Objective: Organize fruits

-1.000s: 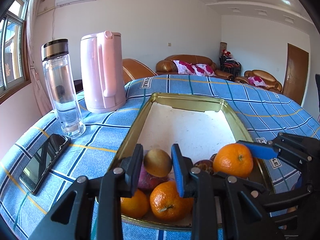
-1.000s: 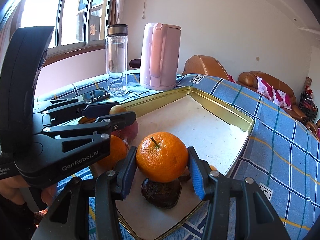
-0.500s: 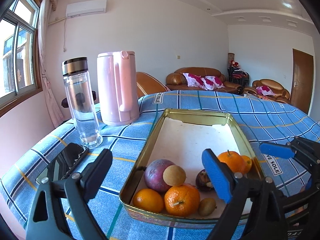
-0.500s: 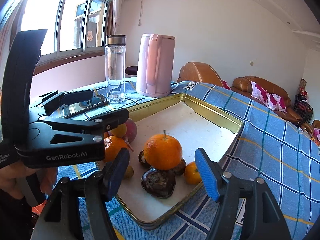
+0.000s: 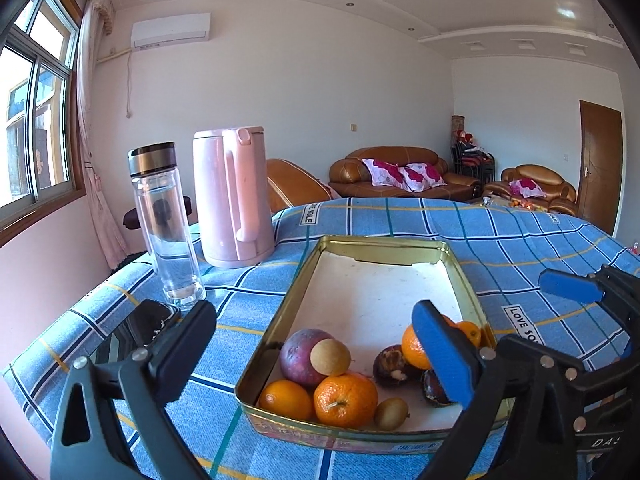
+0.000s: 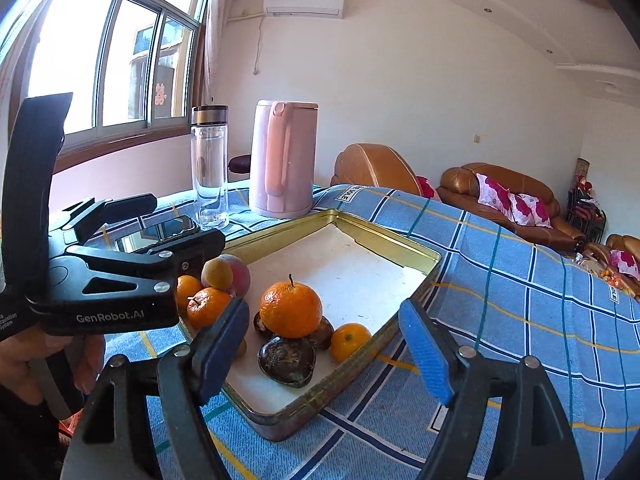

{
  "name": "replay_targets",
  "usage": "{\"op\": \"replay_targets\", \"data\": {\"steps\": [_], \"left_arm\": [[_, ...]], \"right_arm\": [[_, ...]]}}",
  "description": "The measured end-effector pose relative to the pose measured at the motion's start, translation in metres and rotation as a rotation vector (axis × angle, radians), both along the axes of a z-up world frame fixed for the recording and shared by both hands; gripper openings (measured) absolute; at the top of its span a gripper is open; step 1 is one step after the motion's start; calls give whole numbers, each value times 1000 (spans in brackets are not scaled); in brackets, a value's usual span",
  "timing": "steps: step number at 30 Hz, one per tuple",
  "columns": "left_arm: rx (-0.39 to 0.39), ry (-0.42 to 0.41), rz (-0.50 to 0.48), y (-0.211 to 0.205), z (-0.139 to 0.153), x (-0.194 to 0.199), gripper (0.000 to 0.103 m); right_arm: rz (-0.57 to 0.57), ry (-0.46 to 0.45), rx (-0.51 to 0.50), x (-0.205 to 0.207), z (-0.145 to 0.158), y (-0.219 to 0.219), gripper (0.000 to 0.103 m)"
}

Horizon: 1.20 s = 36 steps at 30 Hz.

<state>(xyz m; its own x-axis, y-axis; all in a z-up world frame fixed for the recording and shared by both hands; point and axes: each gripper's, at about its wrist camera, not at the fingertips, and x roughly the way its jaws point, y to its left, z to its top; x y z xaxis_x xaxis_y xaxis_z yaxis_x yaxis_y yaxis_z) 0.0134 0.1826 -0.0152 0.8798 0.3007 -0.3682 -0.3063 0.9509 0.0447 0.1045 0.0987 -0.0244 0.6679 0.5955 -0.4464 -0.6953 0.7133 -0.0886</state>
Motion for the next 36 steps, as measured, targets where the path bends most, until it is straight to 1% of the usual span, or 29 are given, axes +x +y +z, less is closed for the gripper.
{"op": "replay_targets", "data": {"steps": [5,13,21,29,31,36], "left_arm": [[12,-5,-2,-5,2,-2,101],[18,-11,-5,-11,5,-5,103],[22,-8,-19,-16,5,-7,103],[29,2,-11,-20,7,-5,103],[20,10,-19,-20,7,-4,103],[31,23,-15,-23,6,-2,103]], "right_arm": [[-28,-10,36,-1,6,-10,80],[-51,-46,69,-10,13,-19,85],[-65,-58,89,-13,16,-28,86],[-81,-78,96,-18,17,-38,86],[-88,-78,103,-18,17,-42,86],[-99,-93,107,-20,19,-47,86]]}}
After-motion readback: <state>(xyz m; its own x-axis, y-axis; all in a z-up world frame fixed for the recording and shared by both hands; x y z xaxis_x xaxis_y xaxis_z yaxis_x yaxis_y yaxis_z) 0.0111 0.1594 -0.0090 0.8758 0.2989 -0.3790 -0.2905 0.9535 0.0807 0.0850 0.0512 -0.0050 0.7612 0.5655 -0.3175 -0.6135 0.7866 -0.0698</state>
